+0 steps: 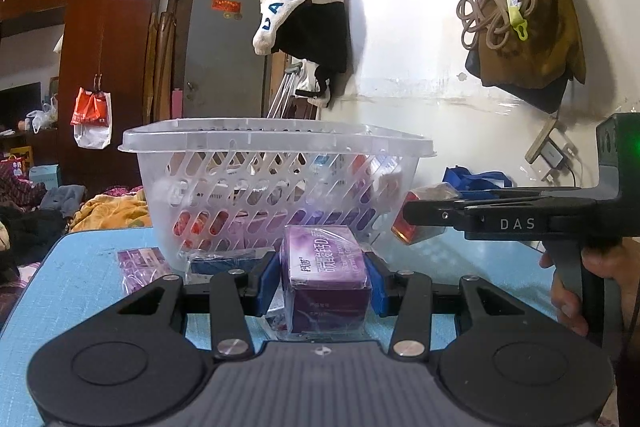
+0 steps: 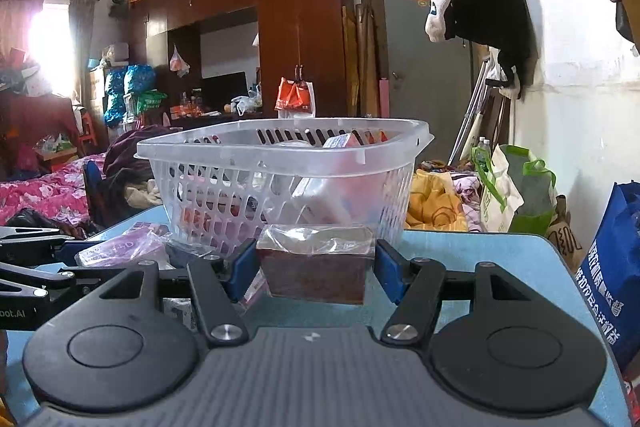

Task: Organize objects
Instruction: 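Carry both items into the white basket and open both tools, then grasp the purple packet with the left tool while the right grasps a clear labeled bag, then carry both items into the white basket and open both tools, then grasp the clear-wrapped box with the left tool while the right grasps the dark blue box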

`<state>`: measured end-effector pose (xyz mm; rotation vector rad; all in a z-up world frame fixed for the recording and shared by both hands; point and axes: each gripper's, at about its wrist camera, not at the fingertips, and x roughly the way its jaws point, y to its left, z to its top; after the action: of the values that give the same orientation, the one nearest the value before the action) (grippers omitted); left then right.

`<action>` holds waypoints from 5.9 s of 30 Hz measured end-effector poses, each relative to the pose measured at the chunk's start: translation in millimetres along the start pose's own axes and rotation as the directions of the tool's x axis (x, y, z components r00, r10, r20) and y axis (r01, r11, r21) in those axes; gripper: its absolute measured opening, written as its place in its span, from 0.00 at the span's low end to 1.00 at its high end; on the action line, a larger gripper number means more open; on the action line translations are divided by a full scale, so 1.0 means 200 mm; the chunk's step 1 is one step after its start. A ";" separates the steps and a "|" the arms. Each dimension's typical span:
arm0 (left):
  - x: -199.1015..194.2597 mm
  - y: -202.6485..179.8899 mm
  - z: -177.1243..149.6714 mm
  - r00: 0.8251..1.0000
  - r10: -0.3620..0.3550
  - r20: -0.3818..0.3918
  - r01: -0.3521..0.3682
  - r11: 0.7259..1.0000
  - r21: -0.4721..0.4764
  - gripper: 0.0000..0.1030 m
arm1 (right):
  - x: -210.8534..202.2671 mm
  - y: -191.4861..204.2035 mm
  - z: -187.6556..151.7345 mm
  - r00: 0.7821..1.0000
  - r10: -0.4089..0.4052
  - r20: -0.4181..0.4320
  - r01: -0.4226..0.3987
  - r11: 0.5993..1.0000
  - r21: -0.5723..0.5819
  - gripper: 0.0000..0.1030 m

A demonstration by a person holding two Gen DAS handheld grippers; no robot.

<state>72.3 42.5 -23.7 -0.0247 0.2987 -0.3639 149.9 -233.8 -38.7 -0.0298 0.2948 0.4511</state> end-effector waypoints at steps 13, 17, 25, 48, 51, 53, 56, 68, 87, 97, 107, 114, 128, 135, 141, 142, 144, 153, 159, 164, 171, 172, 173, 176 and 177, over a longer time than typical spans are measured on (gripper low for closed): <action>-0.09 0.05 0.02 0.993 -0.047 0.107 0.052 0.998 -0.047 0.48 | -0.15 0.00 0.03 0.989 0.137 0.058 -0.141 0.988 0.064 0.63; -0.14 0.05 0.16 0.984 0.027 0.175 -0.018 0.998 -0.052 0.48 | -0.18 0.00 0.20 0.979 0.191 0.069 -0.197 0.976 0.093 0.63; 0.18 0.18 0.64 0.989 0.110 0.102 -0.103 0.992 -0.074 0.48 | 0.17 0.01 0.63 0.998 0.043 0.055 -0.044 0.999 0.019 0.63; -0.04 0.32 0.26 0.971 0.240 -0.006 -0.239 0.964 -0.112 0.91 | 0.06 0.02 0.08 0.983 0.149 -0.111 -0.134 0.981 0.138 1.00; 0.09 0.42 0.19 0.953 0.274 -0.127 -0.291 0.946 -0.142 0.91 | 0.19 0.00 0.05 0.964 0.208 -0.167 -0.173 0.964 0.202 1.00; 0.15 0.50 0.15 0.948 0.256 -0.187 -0.292 0.936 -0.198 0.90 | 0.26 0.00 0.04 0.954 0.228 -0.196 -0.180 0.956 0.233 0.96; 0.22 0.55 0.14 0.939 0.256 -0.229 -0.308 0.922 -0.233 0.90 | 0.31 0.05 0.05 0.952 0.192 -0.237 -0.154 0.973 0.171 0.80; 0.38 0.52 0.12 0.891 0.279 -0.359 -0.356 0.919 -0.168 0.89 | 0.22 0.12 -0.02 0.964 0.118 -0.239 -0.105 0.992 0.065 0.47; 0.13 0.35 0.10 0.979 0.151 -0.136 -0.177 0.962 -0.209 0.45 | 0.08 -0.02 -0.02 0.988 0.043 -0.147 -0.034 0.997 0.062 0.46; 0.03 0.30 0.08 0.991 0.134 0.002 -0.132 0.974 -0.186 0.45 | 0.05 -0.02 -0.02 0.993 0.059 -0.104 -0.054 0.997 0.053 0.46; 0.01 0.27 0.07 0.992 0.114 0.059 -0.105 0.985 -0.135 0.45 | 0.04 -0.02 -0.02 0.993 0.073 -0.096 -0.069 0.996 0.051 0.46; 0.00 0.28 0.07 0.991 0.115 0.067 -0.104 0.983 -0.149 0.46 | 0.01 -0.01 -0.03 0.994 0.073 -0.076 -0.069 0.996 0.049 0.45; -0.19 0.23 0.06 0.985 0.015 0.172 0.019 0.982 -0.190 0.46 | -0.24 0.00 -0.03 0.998 0.059 0.022 -0.060 0.997 0.056 0.45; -0.24 0.12 0.22 0.977 0.004 0.211 0.019 0.994 -0.107 0.46 | -0.36 -0.01 0.09 0.988 0.093 0.119 -0.102 0.993 0.066 0.45; -0.06 0.11 0.54 0.982 0.022 0.185 -0.007 0.996 -0.085 0.46 | -0.20 0.09 0.39 0.976 0.079 0.202 -0.069 0.996 -0.054 0.45; 0.00 0.12 0.59 0.986 0.034 0.165 -0.020 0.996 -0.083 0.46 | -0.12 0.09 0.45 0.980 0.066 0.189 -0.055 0.996 -0.063 0.45; 0.11 0.14 0.66 0.991 0.061 0.116 -0.052 0.995 -0.082 0.46 | 0.05 0.08 0.56 0.988 0.040 0.149 -0.030 0.997 -0.069 0.45; 0.43 0.22 0.65 0.987 0.151 -0.050 -0.153 0.987 -0.053 0.79 | 0.32 0.01 0.60 0.995 -0.065 0.075 0.067 0.997 -0.029 1.00; 0.15 0.14 0.48 0.986 0.165 -0.006 -0.165 0.984 -0.062 0.87 | 0.01 -0.05 0.46 0.991 -0.020 0.136 0.014 0.999 0.044 1.00; 0.10 0.00 0.24 0.978 0.189 -0.093 -0.190 0.982 0.007 0.88 | -0.06 -0.11 0.30 0.995 0.000 0.099 -0.006 0.998 0.062 1.00; 0.20 -0.09 0.11 0.973 0.145 -0.180 -0.145 0.989 0.015 0.88 | -0.04 -0.21 0.11 1.000 0.014 0.016 -0.016 0.993 0.120 1.00; 0.21 -0.09 0.10 0.972 0.134 -0.191 -0.136 0.991 0.007 0.88 | -0.04 -0.21 0.08 1.000 0.013 0.007 -0.013 0.992 0.122 1.00; 0.22 -0.10 0.09 0.973 0.122 -0.197 -0.126 0.992 -0.004 0.88 | -0.03 -0.21 0.07 1.000 0.011 -0.003 -0.011 0.992 0.126 1.00; 0.24 -0.11 0.06 0.968 0.135 -0.211 -0.144 0.989 -0.026 0.88 | -0.01 -0.22 0.05 1.000 -0.003 -0.021 0.006 0.989 0.145 1.00; 0.25 -0.11 0.06 0.965 0.139 -0.221 -0.148 0.989 -0.025 0.88 | -0.01 -0.23 0.04 1.000 -0.004 -0.022 0.007 0.988 0.156 1.00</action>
<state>112.2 4.2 -25.5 -0.0038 0.5230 -0.2161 171.1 -275.3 -31.8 0.1178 0.3504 0.4215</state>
